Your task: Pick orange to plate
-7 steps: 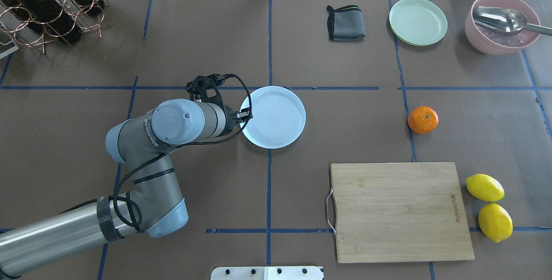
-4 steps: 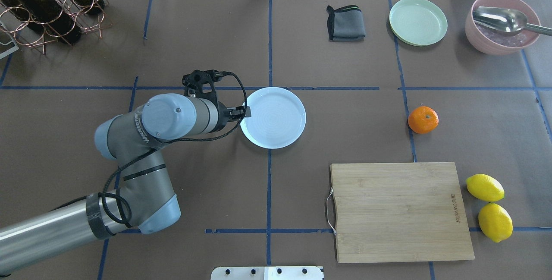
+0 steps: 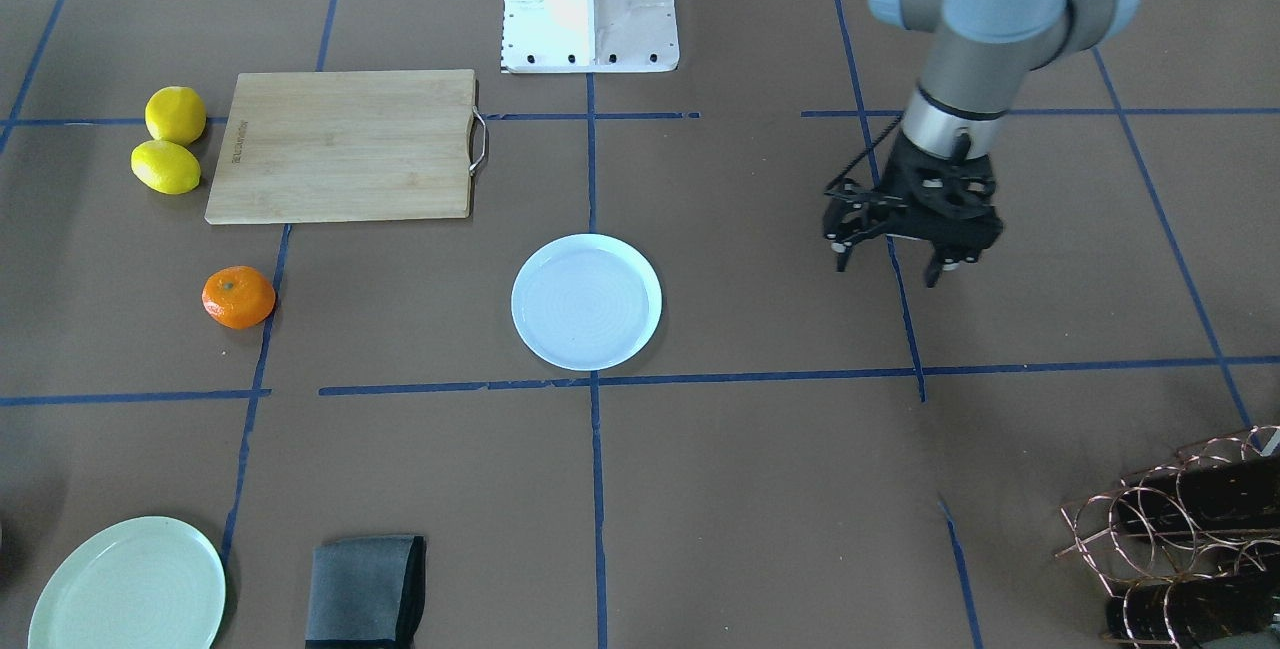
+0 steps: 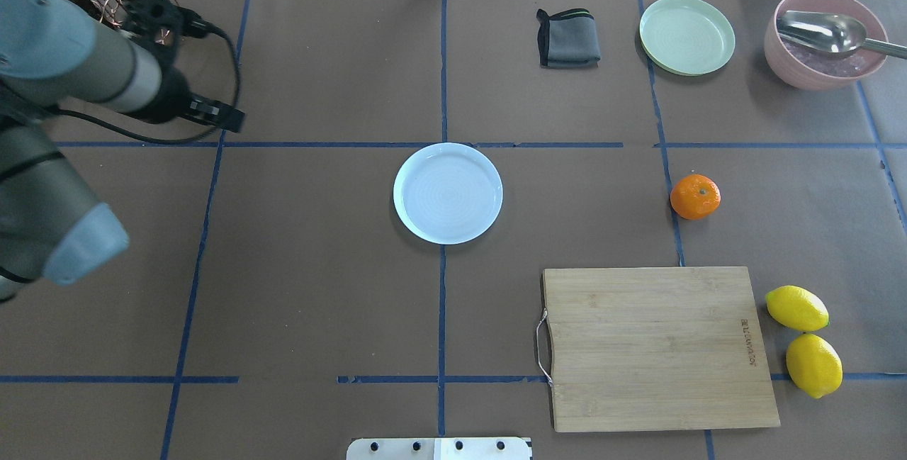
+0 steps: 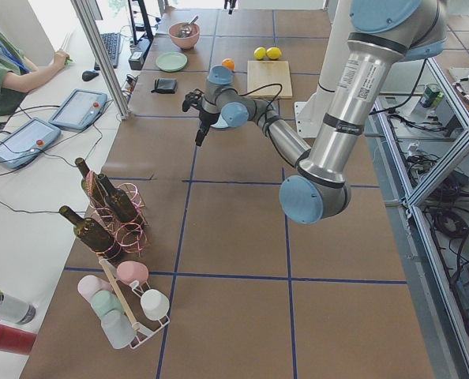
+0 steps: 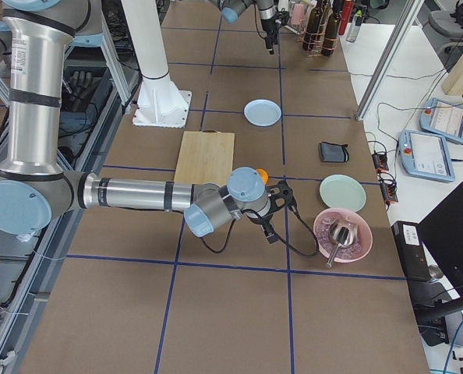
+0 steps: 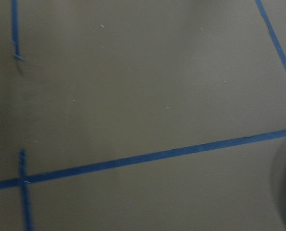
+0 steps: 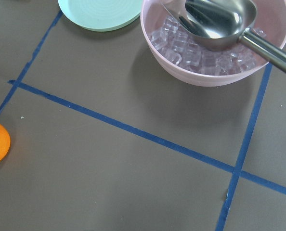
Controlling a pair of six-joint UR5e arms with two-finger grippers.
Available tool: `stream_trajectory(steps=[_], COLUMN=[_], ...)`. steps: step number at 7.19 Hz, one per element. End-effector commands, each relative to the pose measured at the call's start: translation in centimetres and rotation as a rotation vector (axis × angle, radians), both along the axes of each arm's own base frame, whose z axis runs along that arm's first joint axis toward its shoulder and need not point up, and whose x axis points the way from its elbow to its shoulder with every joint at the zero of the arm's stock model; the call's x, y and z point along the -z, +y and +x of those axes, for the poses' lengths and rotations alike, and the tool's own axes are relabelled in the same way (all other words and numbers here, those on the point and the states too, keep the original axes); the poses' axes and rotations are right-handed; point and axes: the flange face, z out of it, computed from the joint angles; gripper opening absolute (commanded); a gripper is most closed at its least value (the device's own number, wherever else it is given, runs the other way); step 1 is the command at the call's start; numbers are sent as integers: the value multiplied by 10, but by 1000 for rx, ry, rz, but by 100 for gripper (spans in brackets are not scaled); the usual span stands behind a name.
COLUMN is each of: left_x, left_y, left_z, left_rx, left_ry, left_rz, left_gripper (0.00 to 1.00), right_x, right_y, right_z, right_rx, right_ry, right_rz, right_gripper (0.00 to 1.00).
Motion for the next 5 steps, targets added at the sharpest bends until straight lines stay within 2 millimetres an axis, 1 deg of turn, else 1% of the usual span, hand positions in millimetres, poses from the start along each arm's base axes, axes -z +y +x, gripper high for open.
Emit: stream_trajectory(steps=[1, 2, 3, 4, 5], left_x=[-94, -142, -184, -223, -255], left_y=[-9, -2, 14, 28, 41], left_z=[-145, -225, -283, -301, -333], left_rx=[-90, -29, -15, -50, -106], left_ry=[-57, -53, 17, 3, -32], left_rz=[-15, -71, -133, -146, -95], left_gripper=[100, 100, 100, 100, 100], right_x=[4, 6, 5, 17, 31], right_y=[-1, -3, -12, -21, -28], right_z=[0, -1, -3, -21, -51], right_rx=[2, -2, 4, 38, 50], right_ry=[0, -5, -8, -21, -32], right_rz=[11, 19, 14, 34, -1], right_gripper=[100, 100, 100, 100, 100])
